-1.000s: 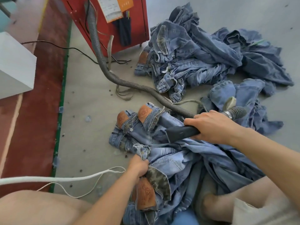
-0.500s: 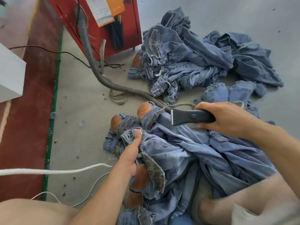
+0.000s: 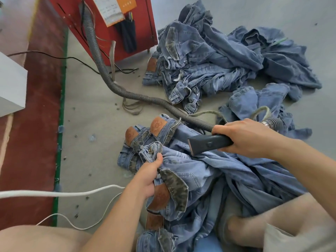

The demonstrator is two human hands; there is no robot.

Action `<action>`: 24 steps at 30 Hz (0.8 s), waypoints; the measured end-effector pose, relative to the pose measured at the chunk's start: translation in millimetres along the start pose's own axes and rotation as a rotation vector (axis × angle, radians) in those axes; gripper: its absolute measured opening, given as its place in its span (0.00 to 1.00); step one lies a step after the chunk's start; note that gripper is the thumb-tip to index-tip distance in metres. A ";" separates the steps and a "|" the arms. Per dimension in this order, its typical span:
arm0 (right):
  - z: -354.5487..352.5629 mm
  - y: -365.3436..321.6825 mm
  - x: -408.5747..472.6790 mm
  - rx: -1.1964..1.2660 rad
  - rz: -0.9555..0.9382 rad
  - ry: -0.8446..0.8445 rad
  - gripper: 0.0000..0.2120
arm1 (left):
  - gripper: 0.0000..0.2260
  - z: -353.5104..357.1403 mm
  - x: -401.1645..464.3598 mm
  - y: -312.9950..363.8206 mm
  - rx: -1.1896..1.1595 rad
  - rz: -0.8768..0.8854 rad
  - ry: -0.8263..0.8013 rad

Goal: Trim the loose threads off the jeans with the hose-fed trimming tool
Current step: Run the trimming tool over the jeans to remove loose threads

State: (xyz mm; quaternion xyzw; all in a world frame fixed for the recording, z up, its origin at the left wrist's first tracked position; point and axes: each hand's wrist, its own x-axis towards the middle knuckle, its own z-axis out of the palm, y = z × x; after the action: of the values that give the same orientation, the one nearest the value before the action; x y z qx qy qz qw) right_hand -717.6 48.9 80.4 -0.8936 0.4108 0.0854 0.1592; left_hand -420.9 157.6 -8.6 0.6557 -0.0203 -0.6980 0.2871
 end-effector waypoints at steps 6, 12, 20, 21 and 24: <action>7.5 -11.9 6.9 -0.149 -0.003 -0.073 0.13 | 0.27 9.0 -5.8 -6.7 -0.202 0.027 -0.235; -0.7 -23.4 17.1 0.032 0.028 -0.150 0.18 | 0.20 18.5 -9.7 -12.9 -0.108 0.230 -0.226; -25.7 -2.0 20.4 0.172 0.100 -0.179 0.13 | 0.23 14.8 -13.5 -12.9 -0.040 0.286 -0.238; -29.2 2.7 18.0 0.177 0.117 -0.194 0.13 | 0.24 13.6 -12.2 -13.0 -0.037 0.296 -0.233; -22.1 -14.9 17.6 0.133 0.071 -0.223 0.16 | 0.24 16.6 -13.4 -14.6 -0.022 0.281 -0.216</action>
State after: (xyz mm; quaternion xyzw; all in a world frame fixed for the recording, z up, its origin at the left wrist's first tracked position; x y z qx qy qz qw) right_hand -694.4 37.8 99.3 -0.8510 0.4267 0.1625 0.2596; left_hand -442.1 169.8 -0.1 0.5643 -0.1349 -0.7176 0.3852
